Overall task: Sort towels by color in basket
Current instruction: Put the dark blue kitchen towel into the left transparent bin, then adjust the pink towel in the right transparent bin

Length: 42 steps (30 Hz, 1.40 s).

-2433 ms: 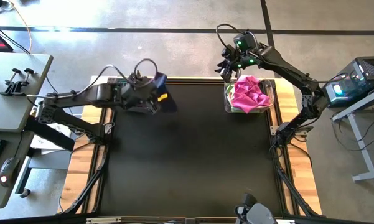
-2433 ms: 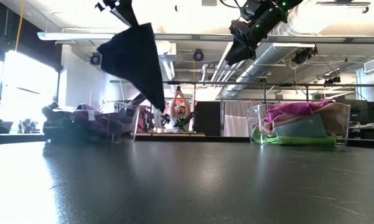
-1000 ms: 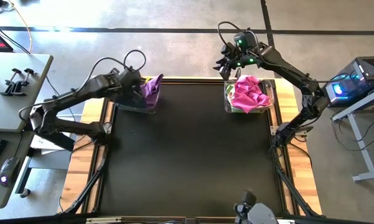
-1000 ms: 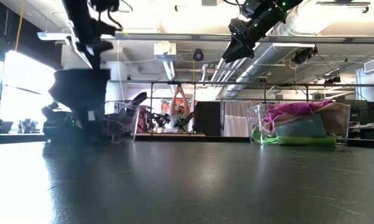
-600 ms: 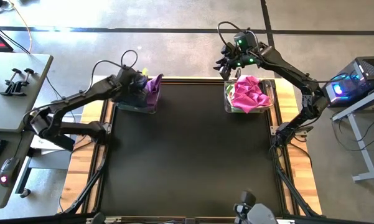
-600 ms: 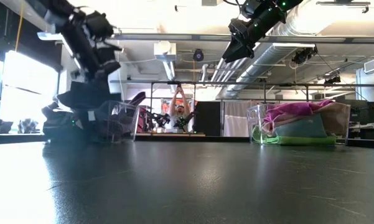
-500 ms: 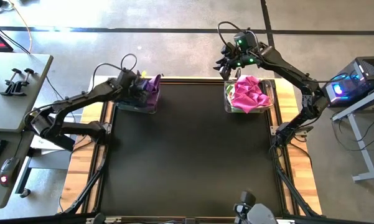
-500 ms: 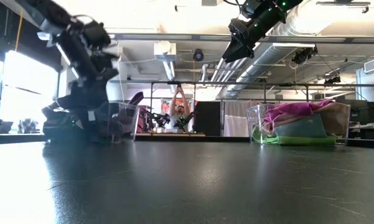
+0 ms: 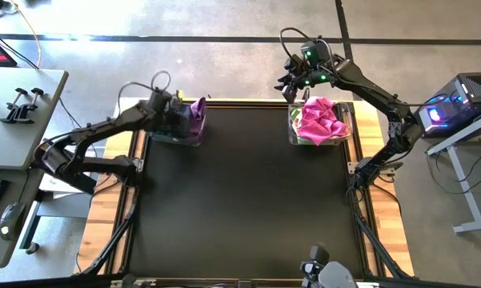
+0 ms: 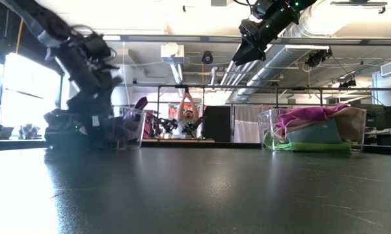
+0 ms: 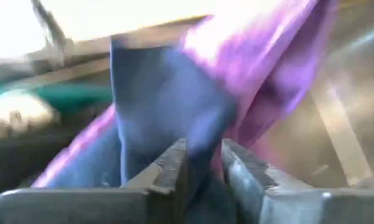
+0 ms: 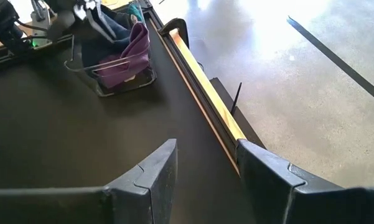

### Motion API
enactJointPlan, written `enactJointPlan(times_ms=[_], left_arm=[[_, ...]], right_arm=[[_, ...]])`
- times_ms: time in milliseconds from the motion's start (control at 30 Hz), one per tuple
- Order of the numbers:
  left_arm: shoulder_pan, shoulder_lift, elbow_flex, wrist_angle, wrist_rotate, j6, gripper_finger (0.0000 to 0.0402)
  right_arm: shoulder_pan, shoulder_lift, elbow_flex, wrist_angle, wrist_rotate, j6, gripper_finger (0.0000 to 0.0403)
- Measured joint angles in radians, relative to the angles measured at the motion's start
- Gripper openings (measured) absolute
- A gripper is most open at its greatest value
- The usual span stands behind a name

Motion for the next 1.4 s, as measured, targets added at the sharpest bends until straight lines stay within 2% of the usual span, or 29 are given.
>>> enactJointPlan(times_ms=[167,333,433,600,800,933,1133,1300,1400], left_arm=[[0.018,-0.008,0.184,-0.196,0.030,-0.004,0.0128],[0.015,-0.009,0.317,-0.330,0.032,-0.003,0.0137],[0.011,-0.009,0.320,-0.343,0.032,-0.023,0.0136],[0.044,0.004,0.231,-0.330,0.005,-0.082,0.0125],[0.065,0.066,0.070,-0.154,0.010,-0.152,0.0111],[0.063,0.131,0.043,-0.087,0.011,-0.168,0.0100],[0.054,0.138,0.135,-0.142,0.090,-0.148,0.0080],[0.034,0.083,0.292,-0.338,0.115,-0.090,0.0067],[0.002,0.035,0.367,-0.428,0.095,-0.073,0.0061]], right_arm=[[0.000,0.000,0.000,0.000,0.000,0.000,0.0162],[0.000,0.000,0.000,0.000,0.000,0.000,0.0162],[0.000,0.000,0.000,-0.002,0.000,0.000,0.0162],[0.000,0.000,0.000,-0.017,0.000,0.000,0.0162],[0.000,0.000,0.000,-0.016,0.000,-0.008,0.0162],[0.000,0.000,0.000,-0.017,0.000,-0.005,0.0162],[0.000,-0.003,0.002,-0.049,0.019,-0.006,0.0162],[-0.005,-0.016,0.021,-0.123,0.119,-0.069,0.0162],[-0.024,-0.018,0.029,-0.170,0.115,-0.105,0.0162]])
